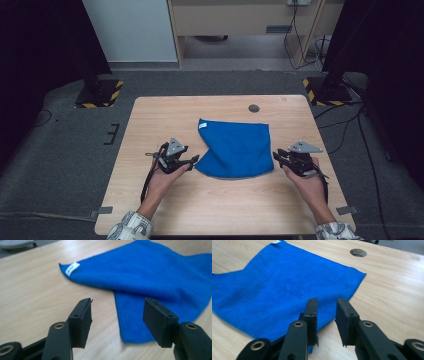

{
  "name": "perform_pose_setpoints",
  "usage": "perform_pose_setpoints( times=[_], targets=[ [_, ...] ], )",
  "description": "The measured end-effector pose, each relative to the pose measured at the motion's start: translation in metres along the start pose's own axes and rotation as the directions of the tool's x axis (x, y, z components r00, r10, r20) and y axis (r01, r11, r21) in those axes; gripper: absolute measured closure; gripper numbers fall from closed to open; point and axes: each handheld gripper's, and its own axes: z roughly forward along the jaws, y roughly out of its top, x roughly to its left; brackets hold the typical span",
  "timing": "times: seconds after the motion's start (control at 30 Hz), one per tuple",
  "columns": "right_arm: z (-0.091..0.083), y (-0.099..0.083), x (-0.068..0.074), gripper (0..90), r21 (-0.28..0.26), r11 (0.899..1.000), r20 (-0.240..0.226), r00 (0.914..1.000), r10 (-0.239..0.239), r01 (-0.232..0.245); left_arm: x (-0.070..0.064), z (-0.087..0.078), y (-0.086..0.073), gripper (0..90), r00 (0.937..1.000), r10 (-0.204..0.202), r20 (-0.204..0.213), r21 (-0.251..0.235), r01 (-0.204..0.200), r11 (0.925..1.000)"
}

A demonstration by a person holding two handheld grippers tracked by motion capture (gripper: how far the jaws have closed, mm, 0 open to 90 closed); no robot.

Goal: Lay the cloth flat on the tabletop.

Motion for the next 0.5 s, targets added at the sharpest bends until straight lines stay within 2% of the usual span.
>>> perform_pose_setpoints(
  times=[0.03,0.1,0.17,0.2,0.27,0.37,0.43,0.5],
  targets=[
    [-0.001,-0.002,-0.001,72.8,0.008,1.0,-0.001,1.0,0.002,-0.002,0.0,0.0,0.0,41.3,1.0,0.0,0.0,0.0,0.0,1.0],
    [-0.003,-0.005,-0.002,73.7,0.014,1.0,0.002,1.0,0.006,-0.006,-0.003,-0.003,-0.01,42.8,0.9999,0.017,-0.003,0.029,-0.017,0.9994],
    [-0.003,-0.007,-0.002,74.8,0.016,0.999,-0.007,0.9995,0.03,-0.03,-0.003,-0.006,-0.012,45.2,0.9999,0.011,-0.008,0.029,-0.011,0.9995],
    [-0.003,-0.007,-0.002,75.4,0.019,0.999,-0.007,0.9995,0.03,-0.03,-0.002,-0.006,-0.013,46.2,1.0,-0.003,-0.002,0.028,0.003,0.9996],
    [-0.002,-0.007,0.0,76.3,0.023,0.999,-0.006,0.9997,0.025,-0.025,-0.002,-0.004,-0.014,47.8,1.0,-0.006,0.005,0.04,0.005,0.9992],
    [-0.001,-0.007,0.003,76.4,0.031,0.999,-0.006,0.9998,0.019,-0.019,-0.003,-0.001,-0.016,48.1,1.0,0.006,0.0,0.05,-0.006,0.9987],
    [0.001,-0.009,0.007,72.2,0.052,0.999,-0.008,0.9999,0.007,-0.007,-0.003,0.002,-0.018,47.7,0.9999,-0.001,0.011,0.057,0.0,0.9984],
    [0.001,-0.011,0.007,69.2,0.062,0.998,-0.017,0.9996,0.021,-0.02,-0.007,0.01,-0.021,45.8,0.9997,0.023,0.013,0.087,-0.024,0.9959]
  ],
)
